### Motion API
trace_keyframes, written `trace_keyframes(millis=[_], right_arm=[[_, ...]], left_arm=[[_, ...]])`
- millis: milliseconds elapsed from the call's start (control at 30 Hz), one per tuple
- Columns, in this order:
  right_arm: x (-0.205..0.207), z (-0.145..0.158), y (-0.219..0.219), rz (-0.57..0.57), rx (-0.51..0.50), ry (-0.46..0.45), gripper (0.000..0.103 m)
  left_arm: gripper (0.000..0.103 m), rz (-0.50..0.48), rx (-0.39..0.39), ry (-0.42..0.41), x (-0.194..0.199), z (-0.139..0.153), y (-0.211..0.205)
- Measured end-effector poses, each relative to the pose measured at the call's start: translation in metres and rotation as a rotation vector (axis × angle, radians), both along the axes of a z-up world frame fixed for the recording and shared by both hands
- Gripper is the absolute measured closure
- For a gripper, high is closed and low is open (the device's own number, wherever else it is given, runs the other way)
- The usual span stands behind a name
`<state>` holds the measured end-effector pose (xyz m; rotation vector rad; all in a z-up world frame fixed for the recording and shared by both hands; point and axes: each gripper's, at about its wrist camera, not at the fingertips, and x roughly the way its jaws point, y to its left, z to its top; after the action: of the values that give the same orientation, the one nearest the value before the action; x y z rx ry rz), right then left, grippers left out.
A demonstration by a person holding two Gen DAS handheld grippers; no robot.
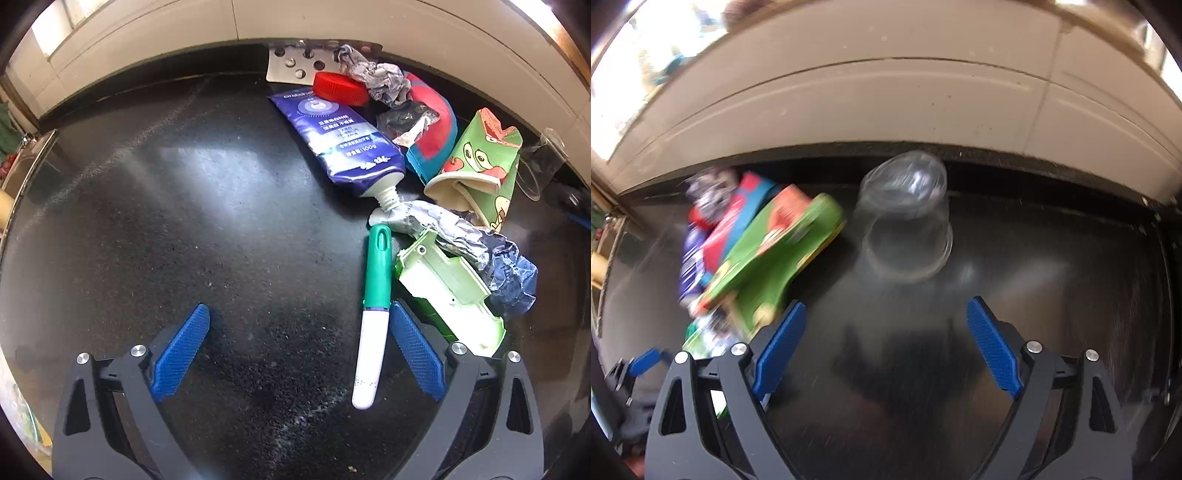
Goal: Collect trash
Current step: 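Grasp the green-capped marker with left tool while right tool grasps clear cup, then carry marker and clear cup over the bin and open both tools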
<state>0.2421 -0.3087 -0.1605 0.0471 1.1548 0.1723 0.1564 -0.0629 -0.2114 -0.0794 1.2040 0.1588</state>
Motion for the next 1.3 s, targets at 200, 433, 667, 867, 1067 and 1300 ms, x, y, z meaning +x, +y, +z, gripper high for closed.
trace_keyframes(millis=[200, 433, 667, 867, 1067, 1300], right_arm=[[0.033, -0.017, -0.002, 0.017, -0.006, -0.013, 0.017], [0.039, -0.02, 0.0, 0.053, -0.028, -0.02, 0.048], [0.013, -0.001, -0.007, 0.042, -0.019, -0.046, 0.058], [-0.038, 0.034, -0.003, 0.025, -0.015, -0.067, 0.058], [-0.105, 0.062, 0.002, 0.017, -0.01, -0.075, 0.058], [-0.172, 0.072, 0.021, 0.028, 0.007, -0.057, 0.057]], left_arm=[[0.018, -0.069, 0.009, -0.049, -0.001, 0.004, 0.002], [0.071, -0.195, 0.024, -0.103, -0.008, 0.012, -0.011], [0.09, -0.227, 0.022, -0.091, -0.013, 0.01, -0.013], [0.09, -0.215, 0.006, -0.095, -0.038, 0.026, 0.003], [0.09, -0.192, -0.03, -0.099, -0.07, 0.047, 0.025], [0.09, -0.228, -0.025, -0.103, -0.104, 0.058, 0.044]])
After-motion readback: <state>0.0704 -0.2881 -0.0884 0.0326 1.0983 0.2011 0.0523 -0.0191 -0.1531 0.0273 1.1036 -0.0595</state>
